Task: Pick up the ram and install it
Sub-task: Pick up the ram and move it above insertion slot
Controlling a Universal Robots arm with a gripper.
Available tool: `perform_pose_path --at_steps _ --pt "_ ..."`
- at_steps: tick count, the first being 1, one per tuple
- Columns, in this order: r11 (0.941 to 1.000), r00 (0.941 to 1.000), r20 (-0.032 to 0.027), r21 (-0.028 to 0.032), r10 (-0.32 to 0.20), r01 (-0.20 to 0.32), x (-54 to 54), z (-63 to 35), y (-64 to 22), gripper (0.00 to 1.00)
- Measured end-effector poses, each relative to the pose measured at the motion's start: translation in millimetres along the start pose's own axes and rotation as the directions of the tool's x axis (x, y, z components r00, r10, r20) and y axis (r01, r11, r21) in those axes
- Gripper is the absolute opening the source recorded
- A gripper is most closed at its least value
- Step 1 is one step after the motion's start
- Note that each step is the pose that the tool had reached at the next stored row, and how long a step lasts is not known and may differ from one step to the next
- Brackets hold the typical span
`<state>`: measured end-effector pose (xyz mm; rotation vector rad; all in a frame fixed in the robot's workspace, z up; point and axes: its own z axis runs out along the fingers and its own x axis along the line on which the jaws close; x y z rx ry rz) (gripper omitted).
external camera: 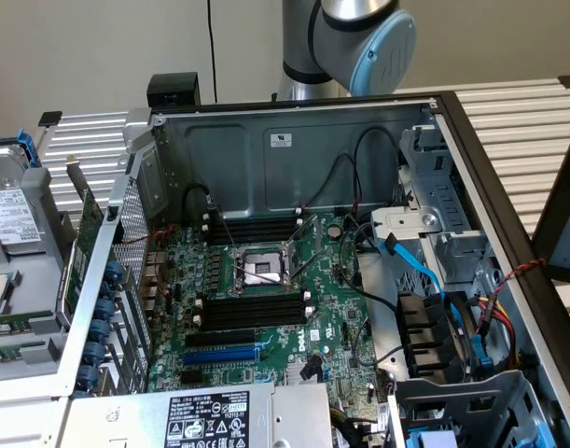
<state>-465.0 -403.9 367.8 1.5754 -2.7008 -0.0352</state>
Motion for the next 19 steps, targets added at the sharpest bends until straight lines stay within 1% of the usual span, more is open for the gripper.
perform_pose_path --at_steps 2,4,7,9,12,15,19 --pt "0.9993 0.9993 -0.0007 0.0005 -0.036 0.036 0.0 0.0 0.0 0.11" --pt "0.9974 0.9974 -0.0015 0.0008 -0.072 0.072 0.0 0.1 0.0 0.11" --pt "0.9920 0.9920 -0.0028 0.0011 -0.126 0.126 0.0 0.1 0.0 0.11" --pt "0.9868 0.9868 -0.0036 0.0015 -0.162 0.162 0.0 0.2 0.0 0.11" --pt "0.9762 0.9762 -0.0049 0.0019 -0.217 0.217 0.0 0.3 0.0 0.11" --pt "0.9633 0.9633 -0.0061 0.0023 -0.268 0.268 0.0 0.5 0.0 0.11" --pt "0.9409 0.9409 -0.0080 0.0020 -0.339 0.339 0.0 0.6 0.0 0.11"
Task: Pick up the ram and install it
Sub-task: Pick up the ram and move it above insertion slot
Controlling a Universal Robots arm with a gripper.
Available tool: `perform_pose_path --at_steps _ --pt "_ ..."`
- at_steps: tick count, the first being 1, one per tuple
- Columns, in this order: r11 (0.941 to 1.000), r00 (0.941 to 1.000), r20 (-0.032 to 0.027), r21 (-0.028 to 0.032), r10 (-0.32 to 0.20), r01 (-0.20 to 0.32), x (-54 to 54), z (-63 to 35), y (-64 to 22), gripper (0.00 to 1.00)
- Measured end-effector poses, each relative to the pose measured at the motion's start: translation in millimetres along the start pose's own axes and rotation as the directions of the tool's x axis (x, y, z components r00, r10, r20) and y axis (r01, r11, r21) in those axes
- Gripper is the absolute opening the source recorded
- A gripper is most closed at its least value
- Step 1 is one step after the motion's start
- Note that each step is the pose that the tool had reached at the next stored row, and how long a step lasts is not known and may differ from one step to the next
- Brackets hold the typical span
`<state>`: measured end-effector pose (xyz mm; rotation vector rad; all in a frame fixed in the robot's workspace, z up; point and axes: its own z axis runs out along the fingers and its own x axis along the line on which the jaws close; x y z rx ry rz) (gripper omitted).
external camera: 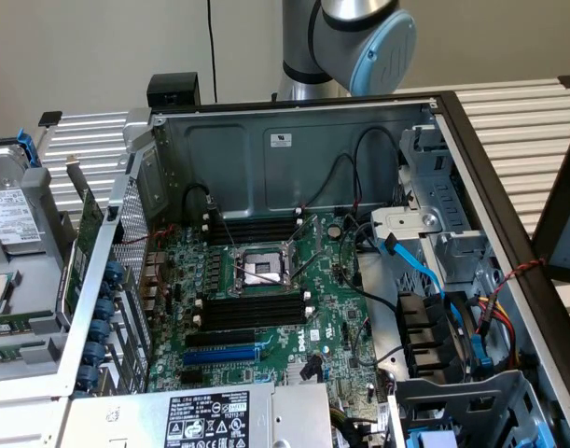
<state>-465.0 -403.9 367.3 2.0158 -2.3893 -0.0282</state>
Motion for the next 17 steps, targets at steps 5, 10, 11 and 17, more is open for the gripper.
perform_pose_path --at_steps 5,10,11,17 --pt "0.9958 0.9958 -0.0021 0.0005 -0.091 0.091 0.0 0.1 0.0 0.11" --pt "0.9918 0.9918 -0.0040 0.0006 -0.128 0.128 -0.1 0.1 -0.1 0.11" --pt "0.9918 0.9918 -0.0041 0.0008 -0.128 0.128 0.0 0.1 0.0 0.11" --pt "0.9878 0.9880 -0.0042 0.0208 -0.154 0.154 -0.1 0.1 0.1 0.11"
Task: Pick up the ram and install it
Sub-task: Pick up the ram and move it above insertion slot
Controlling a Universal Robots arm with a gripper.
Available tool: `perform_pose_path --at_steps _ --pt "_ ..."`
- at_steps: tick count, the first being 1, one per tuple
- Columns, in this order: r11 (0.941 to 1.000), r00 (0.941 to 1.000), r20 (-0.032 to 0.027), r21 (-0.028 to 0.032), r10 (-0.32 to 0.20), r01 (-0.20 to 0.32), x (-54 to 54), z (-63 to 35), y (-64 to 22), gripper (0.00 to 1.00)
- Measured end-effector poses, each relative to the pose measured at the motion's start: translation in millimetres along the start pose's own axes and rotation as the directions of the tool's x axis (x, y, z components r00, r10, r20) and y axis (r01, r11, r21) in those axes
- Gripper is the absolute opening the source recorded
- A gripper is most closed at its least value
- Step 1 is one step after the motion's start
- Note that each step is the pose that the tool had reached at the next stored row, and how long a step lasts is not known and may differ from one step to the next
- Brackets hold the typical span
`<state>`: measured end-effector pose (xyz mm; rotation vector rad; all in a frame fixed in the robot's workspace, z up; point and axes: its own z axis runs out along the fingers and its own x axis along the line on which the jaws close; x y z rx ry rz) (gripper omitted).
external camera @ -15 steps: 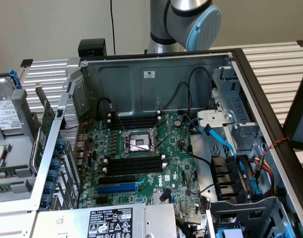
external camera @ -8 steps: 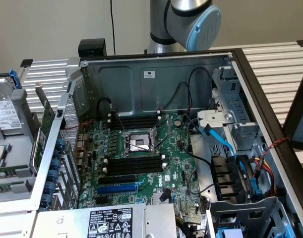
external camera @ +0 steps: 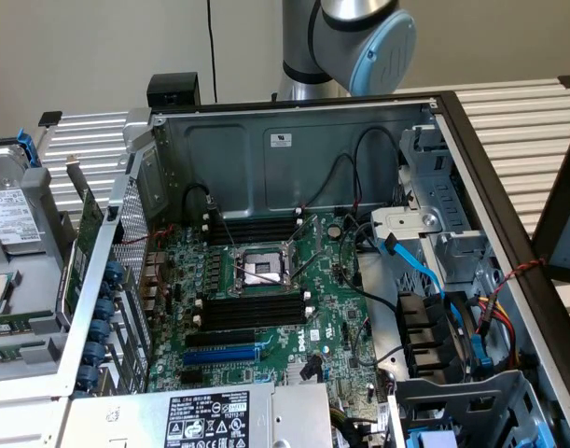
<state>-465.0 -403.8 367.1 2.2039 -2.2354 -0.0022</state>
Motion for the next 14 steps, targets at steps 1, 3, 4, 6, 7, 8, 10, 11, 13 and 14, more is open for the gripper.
perform_pose_path --at_steps 1,3,4,6,7,8,10,11,13,14 --pt "0.9999 1.0000 0.0002 0.0095 -0.007 0.007 0.0 0.1 -0.1 0.11" --pt "0.9996 0.9998 0.0001 0.0177 -0.021 0.021 0.2 0.3 -0.2 0.11" --pt "0.9994 0.9996 0.0001 0.0184 -0.030 0.030 0.1 0.5 -0.2 0.11" --pt "0.9987 0.9989 0.0000 0.0185 -0.046 0.046 0.1 0.7 -0.1 0.11" --pt "0.9983 0.9985 0.0000 0.0185 -0.055 0.055 0.1 0.8 -0.1 0.11" --pt "0.9979 0.9981 -0.0001 0.0185 -0.062 0.062 0.1 0.9 -0.1 0.11" --pt "0.9970 0.9972 0.0000 0.0186 -0.075 0.075 0.0 1.2 -0.1 0.11" --pt "0.9965 0.9966 0.0000 0.0186 -0.082 0.082 0.0 1.4 -0.1 0.11" --pt "0.9951 0.9953 0.0000 0.0187 -0.097 0.097 0.0 2.1 -0.1 0.11" --pt "0.9946 0.9948 -0.0001 0.0186 -0.102 0.102 0.1 2.5 -0.1 0.11"
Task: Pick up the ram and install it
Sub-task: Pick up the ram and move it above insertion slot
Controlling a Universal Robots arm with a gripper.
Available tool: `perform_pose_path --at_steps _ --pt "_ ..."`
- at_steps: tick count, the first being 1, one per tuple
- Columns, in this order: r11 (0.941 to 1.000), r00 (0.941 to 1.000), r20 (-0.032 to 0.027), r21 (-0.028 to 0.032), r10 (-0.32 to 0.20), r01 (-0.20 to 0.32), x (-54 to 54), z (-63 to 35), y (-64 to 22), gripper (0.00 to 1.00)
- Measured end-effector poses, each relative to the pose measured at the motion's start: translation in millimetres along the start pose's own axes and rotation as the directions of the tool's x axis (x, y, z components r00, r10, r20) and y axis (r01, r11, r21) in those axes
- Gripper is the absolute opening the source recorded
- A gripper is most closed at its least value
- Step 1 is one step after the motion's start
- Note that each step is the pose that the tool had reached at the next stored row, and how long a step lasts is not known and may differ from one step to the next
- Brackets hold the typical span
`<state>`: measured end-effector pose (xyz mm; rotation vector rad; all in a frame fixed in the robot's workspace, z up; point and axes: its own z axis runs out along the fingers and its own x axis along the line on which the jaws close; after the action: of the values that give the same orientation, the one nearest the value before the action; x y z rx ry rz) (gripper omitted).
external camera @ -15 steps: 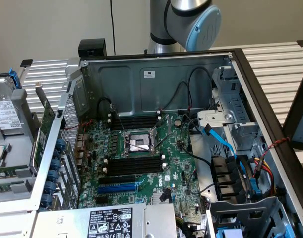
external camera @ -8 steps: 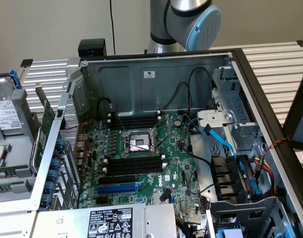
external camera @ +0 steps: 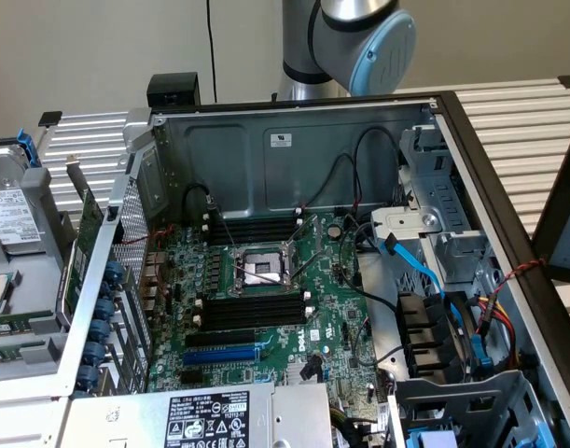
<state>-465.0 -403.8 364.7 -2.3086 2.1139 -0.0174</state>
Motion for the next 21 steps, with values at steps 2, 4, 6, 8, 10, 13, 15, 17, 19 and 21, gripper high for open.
perform_pose_path --at_steps 2,4,6,8,10,13,15,17,19,21 --pt "1.0000 1.0000 0.0001 -0.0001 -0.006 0.006 0.0 0.8 0.0 0.11" --pt "1.0000 1.0000 0.0002 -0.0002 -0.008 0.008 0.0 1.9 0.0 0.11" --pt "1.0000 1.0000 0.0002 -0.0005 -0.009 0.009 0.0 3.3 0.1 0.11" --pt "1.0000 1.0000 0.0002 -0.0006 -0.009 0.009 0.0 5.1 0.1 0.11" --pt "1.0000 1.0000 0.0002 -0.0008 -0.009 0.009 0.0 7.1 0.1 0.11" --pt "1.0000 1.0000 0.0002 -0.0009 -0.009 0.009 0.0 9.4 0.1 0.24" --pt "1.0000 1.0000 0.0003 -0.0007 -0.009 0.009 0.0 11.4 0.2 0.36" --pt "1.0000 1.0000 0.0002 -0.0009 -0.009 0.009 0.0 14.9 0.2 0.42" --pt "1.0000 1.0000 0.0002 -0.0009 -0.009 0.009 0.0 18.5 0.3 0.42" --pt "1.0000 1.0000 0.0002 -0.0008 -0.009 0.009 0.0 22.2 0.3 0.42"
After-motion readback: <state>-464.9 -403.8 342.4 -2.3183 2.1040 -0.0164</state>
